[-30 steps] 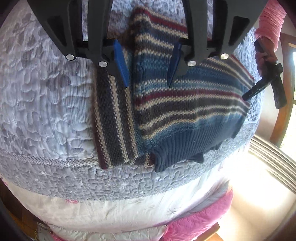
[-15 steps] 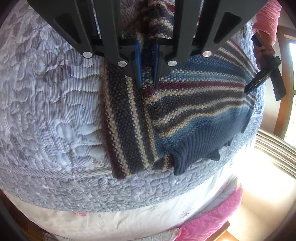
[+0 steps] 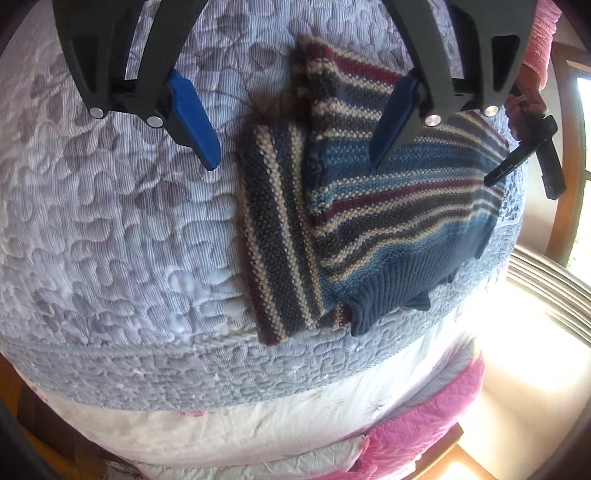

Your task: Fold small clothes

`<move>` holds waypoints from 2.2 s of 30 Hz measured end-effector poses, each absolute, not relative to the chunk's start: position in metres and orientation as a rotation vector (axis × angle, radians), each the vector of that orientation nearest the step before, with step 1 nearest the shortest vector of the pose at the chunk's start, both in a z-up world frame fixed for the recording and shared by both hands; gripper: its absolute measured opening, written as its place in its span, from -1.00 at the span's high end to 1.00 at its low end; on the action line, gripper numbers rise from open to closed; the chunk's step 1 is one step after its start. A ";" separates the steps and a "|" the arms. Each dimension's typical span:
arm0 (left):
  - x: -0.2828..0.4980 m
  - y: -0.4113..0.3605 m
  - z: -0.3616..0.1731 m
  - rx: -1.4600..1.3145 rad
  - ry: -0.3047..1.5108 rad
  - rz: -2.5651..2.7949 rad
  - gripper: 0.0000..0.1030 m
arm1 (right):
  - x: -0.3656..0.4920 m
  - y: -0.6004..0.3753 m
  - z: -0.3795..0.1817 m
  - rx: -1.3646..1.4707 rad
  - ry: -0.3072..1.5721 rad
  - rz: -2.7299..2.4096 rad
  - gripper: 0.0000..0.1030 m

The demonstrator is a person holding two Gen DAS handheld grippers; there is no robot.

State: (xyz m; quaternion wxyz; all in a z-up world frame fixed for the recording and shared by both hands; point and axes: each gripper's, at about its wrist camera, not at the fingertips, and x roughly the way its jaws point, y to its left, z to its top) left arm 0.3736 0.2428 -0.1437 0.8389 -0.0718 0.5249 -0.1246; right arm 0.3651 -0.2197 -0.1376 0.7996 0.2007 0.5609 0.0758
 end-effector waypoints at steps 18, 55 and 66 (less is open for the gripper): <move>0.373 0.247 -0.159 -0.143 1.129 -0.277 -0.25 | 0.373 -0.209 -0.188 0.601 1.263 0.209 0.31; 0.343 0.355 -0.105 -0.316 1.059 -0.222 -0.27 | 0.432 0.033 -0.056 0.317 1.210 0.452 0.42; 0.336 0.349 -0.105 -0.341 1.056 -0.275 -0.27 | 0.443 0.090 -0.132 0.148 1.331 0.403 0.35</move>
